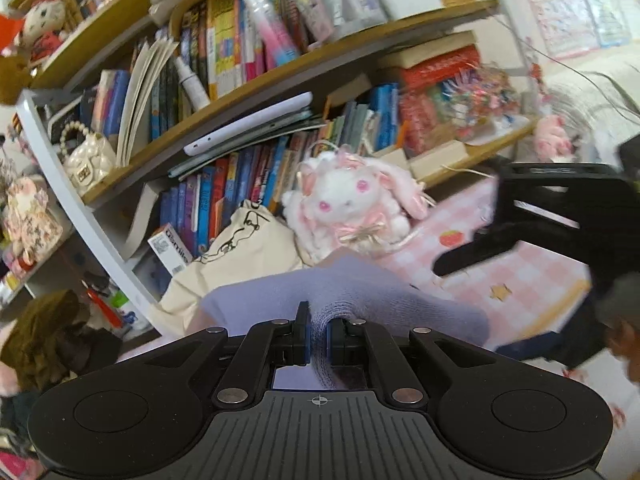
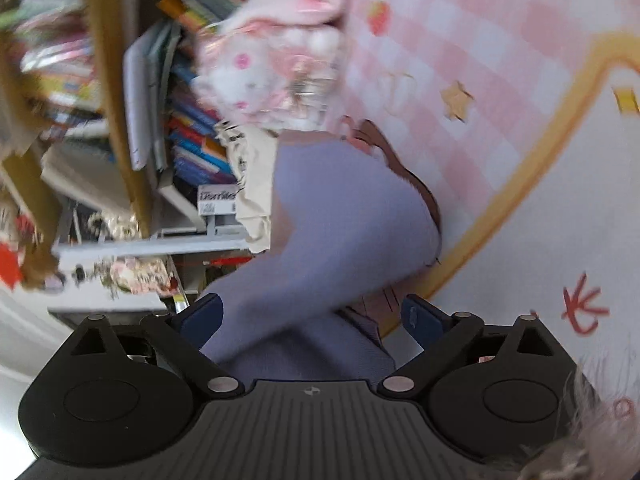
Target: Fold clothes
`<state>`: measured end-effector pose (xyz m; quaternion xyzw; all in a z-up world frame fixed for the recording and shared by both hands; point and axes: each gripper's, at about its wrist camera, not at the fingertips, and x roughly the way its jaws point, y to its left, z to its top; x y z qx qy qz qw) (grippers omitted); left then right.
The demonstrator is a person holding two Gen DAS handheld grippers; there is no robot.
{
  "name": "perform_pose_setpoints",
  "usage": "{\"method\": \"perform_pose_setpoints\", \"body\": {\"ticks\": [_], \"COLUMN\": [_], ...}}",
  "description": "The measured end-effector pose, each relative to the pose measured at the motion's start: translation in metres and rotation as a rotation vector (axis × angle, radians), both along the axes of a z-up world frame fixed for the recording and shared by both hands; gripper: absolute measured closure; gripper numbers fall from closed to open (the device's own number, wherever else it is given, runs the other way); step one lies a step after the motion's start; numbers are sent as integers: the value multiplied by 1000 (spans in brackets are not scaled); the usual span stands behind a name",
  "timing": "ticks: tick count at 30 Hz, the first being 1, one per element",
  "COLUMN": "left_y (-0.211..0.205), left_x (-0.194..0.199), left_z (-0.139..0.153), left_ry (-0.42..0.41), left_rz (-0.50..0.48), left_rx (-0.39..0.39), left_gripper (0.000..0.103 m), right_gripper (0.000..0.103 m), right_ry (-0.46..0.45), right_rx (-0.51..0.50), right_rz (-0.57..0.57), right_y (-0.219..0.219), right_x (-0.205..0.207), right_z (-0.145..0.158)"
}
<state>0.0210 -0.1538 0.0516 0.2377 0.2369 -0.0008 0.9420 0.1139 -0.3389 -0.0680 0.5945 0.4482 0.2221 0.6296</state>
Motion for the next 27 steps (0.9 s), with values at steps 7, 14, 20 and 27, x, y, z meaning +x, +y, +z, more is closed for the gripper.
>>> {"method": "perform_pose_setpoints", "body": {"ticks": [7,14,20,27], "left_y": [4,15,21,34], "left_x": [-25,-32,-36,-40], "left_z": [5,6,7,9], "left_ry": [6,-17,-46,-61], "left_rz": [23,61,60,55], "left_rx": [-34,-70,-116,-179], "left_gripper": [97,97,97,97], "right_gripper": [8,10,56,58], "right_ry": [85,124,108,89], "right_rx": [55,59,-41,-92], "right_rz": [-15,25,79,91], "right_y": [8,21,25,30], "right_x": [-1,-3,4,8], "right_z": [-17,-22,-12,-3]}}
